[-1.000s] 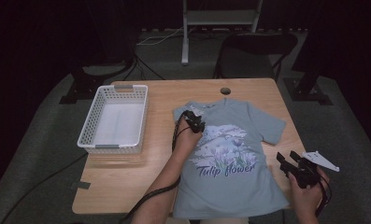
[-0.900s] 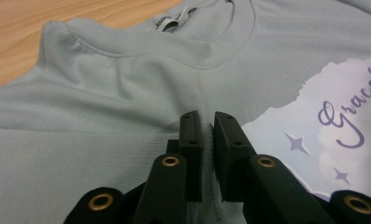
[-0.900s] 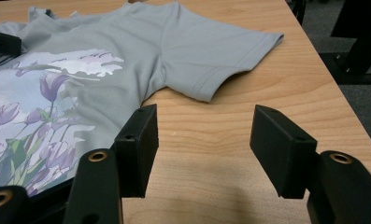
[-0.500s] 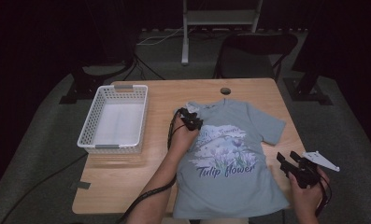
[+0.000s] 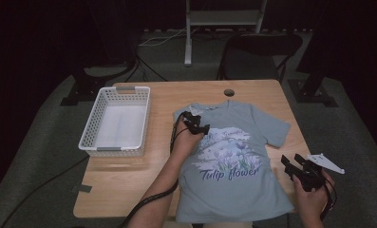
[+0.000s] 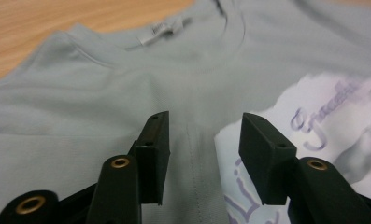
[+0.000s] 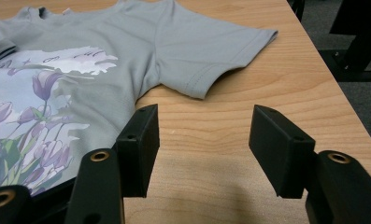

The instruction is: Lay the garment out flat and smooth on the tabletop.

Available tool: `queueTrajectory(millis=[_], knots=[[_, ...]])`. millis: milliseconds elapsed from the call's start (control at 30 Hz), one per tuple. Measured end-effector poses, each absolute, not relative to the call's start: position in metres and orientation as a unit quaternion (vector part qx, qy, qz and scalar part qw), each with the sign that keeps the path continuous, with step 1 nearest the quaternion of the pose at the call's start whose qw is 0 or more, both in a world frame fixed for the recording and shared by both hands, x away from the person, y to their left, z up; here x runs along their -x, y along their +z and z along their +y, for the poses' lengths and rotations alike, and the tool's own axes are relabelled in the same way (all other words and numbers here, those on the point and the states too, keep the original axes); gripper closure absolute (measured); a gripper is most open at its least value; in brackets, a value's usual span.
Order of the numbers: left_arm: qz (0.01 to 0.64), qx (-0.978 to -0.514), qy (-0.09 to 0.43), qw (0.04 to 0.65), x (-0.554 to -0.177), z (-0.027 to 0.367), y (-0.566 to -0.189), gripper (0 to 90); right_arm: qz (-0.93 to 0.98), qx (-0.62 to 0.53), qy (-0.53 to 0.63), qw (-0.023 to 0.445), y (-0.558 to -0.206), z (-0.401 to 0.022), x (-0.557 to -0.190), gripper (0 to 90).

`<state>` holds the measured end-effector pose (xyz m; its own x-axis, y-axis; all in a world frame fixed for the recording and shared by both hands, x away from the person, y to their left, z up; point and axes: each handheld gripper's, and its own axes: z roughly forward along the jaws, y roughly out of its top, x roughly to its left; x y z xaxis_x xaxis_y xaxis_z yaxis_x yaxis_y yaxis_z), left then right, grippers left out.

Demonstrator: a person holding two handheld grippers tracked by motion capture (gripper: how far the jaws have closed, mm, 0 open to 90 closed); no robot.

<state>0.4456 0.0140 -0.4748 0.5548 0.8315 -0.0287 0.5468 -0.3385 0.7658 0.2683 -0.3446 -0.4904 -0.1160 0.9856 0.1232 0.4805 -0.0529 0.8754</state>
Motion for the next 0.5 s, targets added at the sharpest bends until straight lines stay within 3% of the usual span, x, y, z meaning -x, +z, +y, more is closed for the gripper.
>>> queueTrajectory(millis=[100, 267, 433, 500], knots=[[0.422, -0.814, 0.211, 0.340, -0.449, 0.008, -0.481, 53.5, 0.618, -0.593, 0.419, 0.300, -0.490, -0.345, -0.268, 42.3], [0.424, -0.810, 0.211, 0.346, -0.451, 0.010, -0.483, 61.2, 0.620, -0.591, 0.420, 0.301, -0.490, -0.345, -0.268, 42.5], [0.431, -0.808, 0.195, 0.351, -0.451, 0.022, -0.478, 82.5, 0.620, -0.592, 0.418, 0.301, -0.490, -0.344, -0.268, 42.9], [0.430, -0.807, 0.196, 0.353, -0.450, 0.024, -0.477, 84.1, 0.619, -0.593, 0.417, 0.300, -0.490, -0.344, -0.268, 43.0]])
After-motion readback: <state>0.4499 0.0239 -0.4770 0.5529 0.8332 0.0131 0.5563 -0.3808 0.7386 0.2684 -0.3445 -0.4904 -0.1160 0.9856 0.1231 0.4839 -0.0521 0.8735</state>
